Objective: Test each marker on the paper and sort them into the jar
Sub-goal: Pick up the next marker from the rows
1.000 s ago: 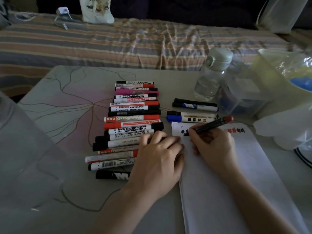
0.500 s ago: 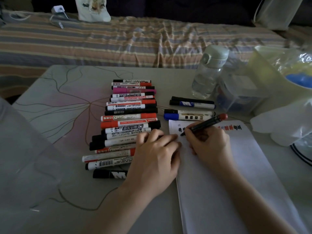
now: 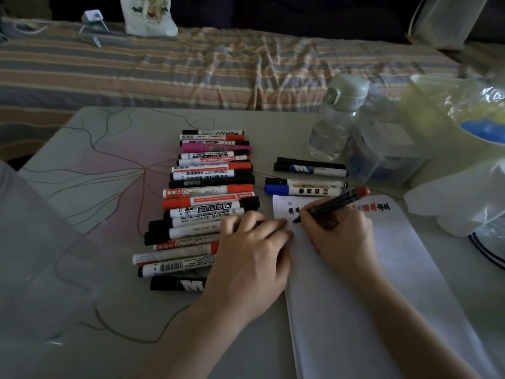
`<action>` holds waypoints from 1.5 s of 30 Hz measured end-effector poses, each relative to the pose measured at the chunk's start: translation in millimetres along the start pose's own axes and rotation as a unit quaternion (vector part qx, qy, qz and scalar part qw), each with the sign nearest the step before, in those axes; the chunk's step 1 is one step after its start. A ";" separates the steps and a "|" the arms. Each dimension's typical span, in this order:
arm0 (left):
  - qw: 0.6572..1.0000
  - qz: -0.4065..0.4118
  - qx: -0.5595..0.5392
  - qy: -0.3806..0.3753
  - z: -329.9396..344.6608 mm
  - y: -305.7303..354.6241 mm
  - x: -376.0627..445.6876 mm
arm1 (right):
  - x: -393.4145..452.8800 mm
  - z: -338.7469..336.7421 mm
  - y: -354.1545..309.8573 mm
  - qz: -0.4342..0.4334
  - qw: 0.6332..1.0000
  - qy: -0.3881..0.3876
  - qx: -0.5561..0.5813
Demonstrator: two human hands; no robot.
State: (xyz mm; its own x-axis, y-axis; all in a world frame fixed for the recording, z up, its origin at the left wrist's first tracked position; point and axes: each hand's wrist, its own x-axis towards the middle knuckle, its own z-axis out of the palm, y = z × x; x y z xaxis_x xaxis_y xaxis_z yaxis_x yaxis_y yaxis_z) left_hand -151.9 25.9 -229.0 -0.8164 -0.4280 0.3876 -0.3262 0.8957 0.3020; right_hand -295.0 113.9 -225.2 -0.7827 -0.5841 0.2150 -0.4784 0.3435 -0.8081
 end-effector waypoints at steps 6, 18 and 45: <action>0.996 -0.025 -0.080 0.021 -5.7 -0.8 0.6 | 1.7 1.5 1.9 0.001 1.000 0.007 0.007; 0.999 -0.035 -0.020 0.012 -16.2 -10.9 -8.7 | 3.8 -6.1 -11.0 0.106 0.987 0.004 0.121; 0.691 -0.293 -0.660 0.023 -49.0 3.5 -9.9 | -65.8 -58.9 -64.4 0.186 0.920 -0.036 0.343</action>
State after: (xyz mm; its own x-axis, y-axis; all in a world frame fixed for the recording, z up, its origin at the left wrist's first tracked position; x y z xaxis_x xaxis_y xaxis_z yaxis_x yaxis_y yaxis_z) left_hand -121.7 27.4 -189.1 -0.7022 -0.7019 -0.1196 0.1501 -0.3101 0.9388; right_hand -236.2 173.5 -155.0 -0.8018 -0.5751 -0.1622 0.1989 -0.0010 -0.9800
